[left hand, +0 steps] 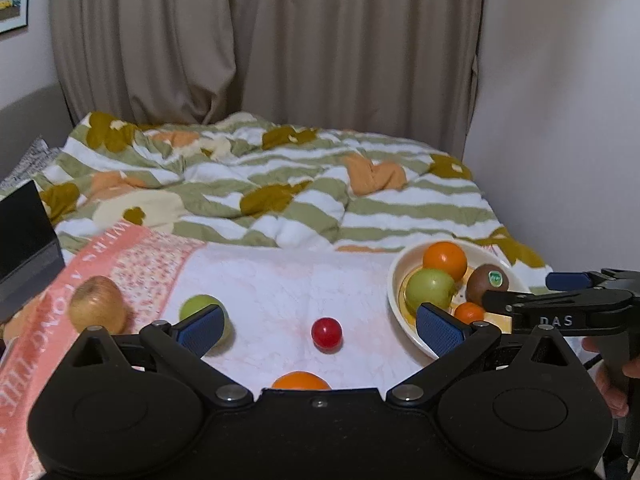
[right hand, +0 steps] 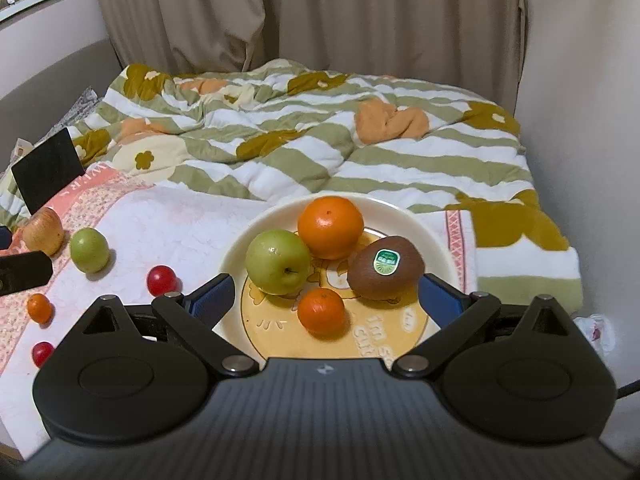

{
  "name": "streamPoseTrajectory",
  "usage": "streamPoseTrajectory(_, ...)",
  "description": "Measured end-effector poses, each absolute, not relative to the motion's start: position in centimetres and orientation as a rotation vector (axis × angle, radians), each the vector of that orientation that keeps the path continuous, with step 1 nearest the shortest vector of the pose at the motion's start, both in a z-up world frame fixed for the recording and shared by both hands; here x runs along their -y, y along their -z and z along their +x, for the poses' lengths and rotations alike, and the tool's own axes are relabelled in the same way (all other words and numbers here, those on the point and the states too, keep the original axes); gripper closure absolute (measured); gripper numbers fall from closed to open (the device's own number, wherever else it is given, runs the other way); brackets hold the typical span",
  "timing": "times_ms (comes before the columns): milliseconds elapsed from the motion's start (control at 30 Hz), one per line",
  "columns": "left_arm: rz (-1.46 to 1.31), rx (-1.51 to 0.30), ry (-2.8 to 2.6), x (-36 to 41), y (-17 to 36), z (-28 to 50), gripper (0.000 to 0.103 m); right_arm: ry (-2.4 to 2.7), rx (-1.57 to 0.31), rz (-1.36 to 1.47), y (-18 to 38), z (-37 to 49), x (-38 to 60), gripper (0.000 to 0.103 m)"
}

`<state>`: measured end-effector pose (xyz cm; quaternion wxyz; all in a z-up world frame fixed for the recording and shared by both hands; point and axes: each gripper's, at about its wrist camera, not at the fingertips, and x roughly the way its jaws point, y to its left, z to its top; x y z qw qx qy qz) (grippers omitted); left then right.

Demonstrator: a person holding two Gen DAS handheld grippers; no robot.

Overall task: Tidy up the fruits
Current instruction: 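Open both tools and withdraw them from the bowl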

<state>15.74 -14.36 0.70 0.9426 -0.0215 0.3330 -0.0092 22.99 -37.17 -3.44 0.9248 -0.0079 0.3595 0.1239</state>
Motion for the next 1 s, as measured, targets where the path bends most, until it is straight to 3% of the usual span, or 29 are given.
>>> streamPoseTrajectory(467,-0.053,-0.606,-0.107,11.4,-4.8,8.7,0.0,-0.293,-0.691,-0.012,-2.2,17.1,37.2,0.0)
streamPoseTrajectory(1000,-0.028,-0.676,-0.103,4.6,-2.7,3.4,0.0,-0.279,-0.678,-0.066,-2.8,10.3,29.9,0.0)
